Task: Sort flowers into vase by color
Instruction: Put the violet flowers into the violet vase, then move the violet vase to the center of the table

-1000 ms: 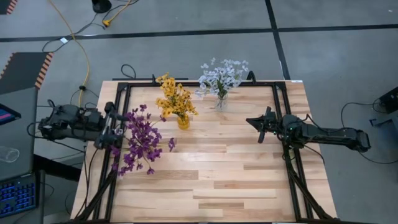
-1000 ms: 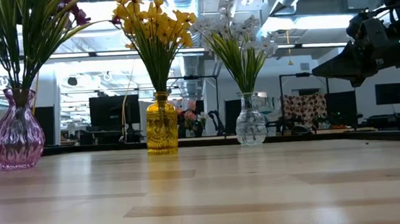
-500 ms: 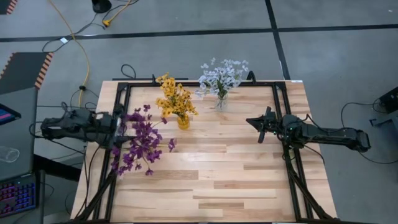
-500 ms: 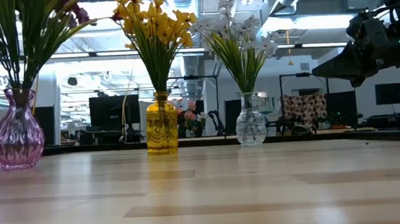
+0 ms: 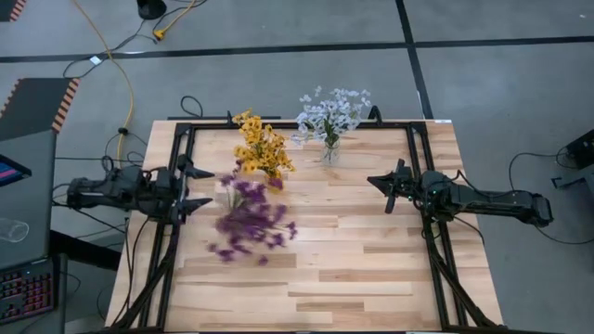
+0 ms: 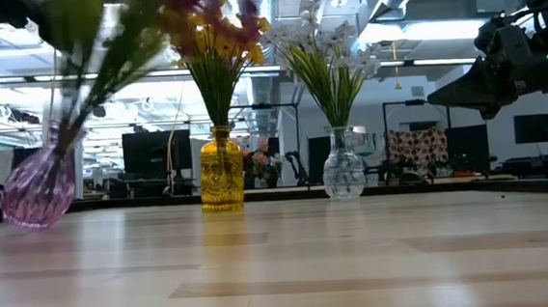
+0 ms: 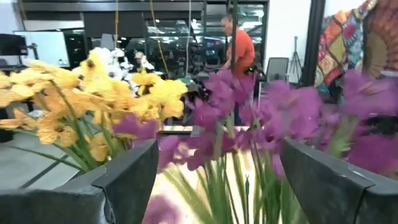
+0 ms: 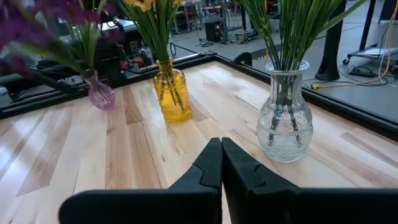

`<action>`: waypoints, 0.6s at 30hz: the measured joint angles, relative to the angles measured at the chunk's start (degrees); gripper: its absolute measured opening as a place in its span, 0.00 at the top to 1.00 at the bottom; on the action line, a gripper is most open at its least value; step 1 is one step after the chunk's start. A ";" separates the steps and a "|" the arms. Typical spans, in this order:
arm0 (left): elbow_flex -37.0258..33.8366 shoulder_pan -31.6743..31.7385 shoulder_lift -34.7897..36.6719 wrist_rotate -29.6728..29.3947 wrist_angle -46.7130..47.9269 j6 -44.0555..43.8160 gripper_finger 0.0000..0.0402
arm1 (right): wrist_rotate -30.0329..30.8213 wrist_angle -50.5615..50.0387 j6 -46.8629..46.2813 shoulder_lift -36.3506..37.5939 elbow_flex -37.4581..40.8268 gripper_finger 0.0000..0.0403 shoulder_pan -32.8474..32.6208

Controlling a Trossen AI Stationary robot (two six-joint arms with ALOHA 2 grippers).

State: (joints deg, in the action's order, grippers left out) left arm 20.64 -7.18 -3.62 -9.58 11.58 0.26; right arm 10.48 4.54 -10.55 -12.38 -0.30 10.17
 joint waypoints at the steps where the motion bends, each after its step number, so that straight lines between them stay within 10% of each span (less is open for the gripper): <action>1: 0.00 0.00 0.45 -0.23 0.24 -0.34 0.20 | 0.00 0.00 0.00 0.01 0.01 0.92 0.00; 18: 0.59 0.00 3.37 -3.55 6.05 -5.80 0.20 | 0.00 -0.26 0.00 0.02 0.00 0.92 0.01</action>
State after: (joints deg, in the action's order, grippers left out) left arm 21.23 -7.18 -0.25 -13.13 17.63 -5.54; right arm 10.48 4.27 -10.55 -12.36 -0.30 10.17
